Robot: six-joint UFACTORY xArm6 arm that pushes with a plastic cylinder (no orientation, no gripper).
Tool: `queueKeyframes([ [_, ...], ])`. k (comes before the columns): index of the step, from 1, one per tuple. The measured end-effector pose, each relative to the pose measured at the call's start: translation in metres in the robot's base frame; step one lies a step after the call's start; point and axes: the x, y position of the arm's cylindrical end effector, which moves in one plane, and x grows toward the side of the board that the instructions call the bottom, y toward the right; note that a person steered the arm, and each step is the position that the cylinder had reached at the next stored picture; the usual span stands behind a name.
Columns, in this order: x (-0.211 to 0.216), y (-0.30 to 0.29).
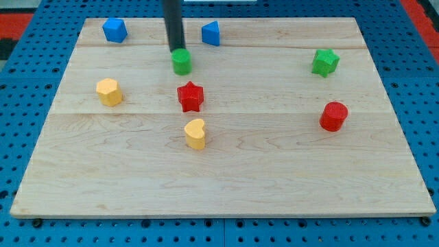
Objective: Push the yellow heart towards top center
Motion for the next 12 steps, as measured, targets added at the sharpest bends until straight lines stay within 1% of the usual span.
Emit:
queueKeyframes([
  [1, 0.014, -0.055],
  [2, 0.055, -0.093],
  [3, 0.116, -0.084],
  [4, 0.172, -0.051],
  [5, 0.202, 0.021],
  [6, 0.222, 0.05],
  [7, 0.222, 0.079],
  [8, 0.207, 0.086],
  [9, 0.186, 0.058],
  [10, 0.154, 0.055],
  [11, 0.143, 0.078],
  [12, 0.163, 0.109],
])
